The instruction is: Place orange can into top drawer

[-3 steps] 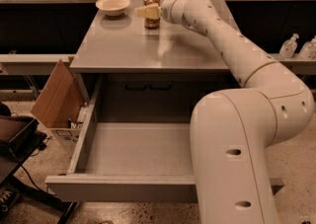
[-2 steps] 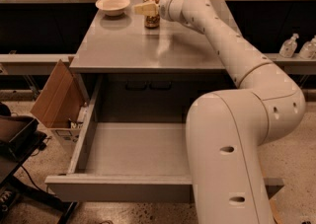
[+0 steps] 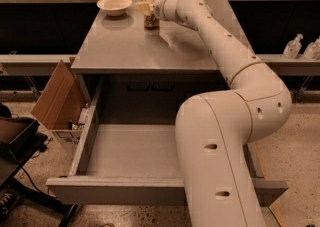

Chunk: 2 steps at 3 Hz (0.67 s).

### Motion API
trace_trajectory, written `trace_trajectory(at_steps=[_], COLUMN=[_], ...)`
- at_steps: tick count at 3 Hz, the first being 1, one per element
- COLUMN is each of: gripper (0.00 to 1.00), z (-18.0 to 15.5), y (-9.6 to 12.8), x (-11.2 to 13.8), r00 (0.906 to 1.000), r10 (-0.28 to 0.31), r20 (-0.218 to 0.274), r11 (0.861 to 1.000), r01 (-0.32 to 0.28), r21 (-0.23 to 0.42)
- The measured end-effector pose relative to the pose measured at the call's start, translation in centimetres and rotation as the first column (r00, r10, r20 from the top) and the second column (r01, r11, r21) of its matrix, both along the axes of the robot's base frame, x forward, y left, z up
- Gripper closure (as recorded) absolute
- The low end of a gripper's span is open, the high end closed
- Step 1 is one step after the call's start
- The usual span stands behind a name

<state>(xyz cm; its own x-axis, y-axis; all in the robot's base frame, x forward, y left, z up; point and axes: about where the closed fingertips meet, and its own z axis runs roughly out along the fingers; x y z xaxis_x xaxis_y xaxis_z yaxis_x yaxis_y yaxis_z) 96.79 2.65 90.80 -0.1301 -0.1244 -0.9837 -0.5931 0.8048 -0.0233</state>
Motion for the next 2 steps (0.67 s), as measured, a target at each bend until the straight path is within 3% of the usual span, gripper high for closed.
trace_trajectory(at_steps=[2], gripper=[1.0], z=[-0.24], y=[0.6], x=[-0.06], r00=[0.9999], r10=[0.012], r20=[-0.002], r11=[1.0], r01=[-0.012], r21=[0.009])
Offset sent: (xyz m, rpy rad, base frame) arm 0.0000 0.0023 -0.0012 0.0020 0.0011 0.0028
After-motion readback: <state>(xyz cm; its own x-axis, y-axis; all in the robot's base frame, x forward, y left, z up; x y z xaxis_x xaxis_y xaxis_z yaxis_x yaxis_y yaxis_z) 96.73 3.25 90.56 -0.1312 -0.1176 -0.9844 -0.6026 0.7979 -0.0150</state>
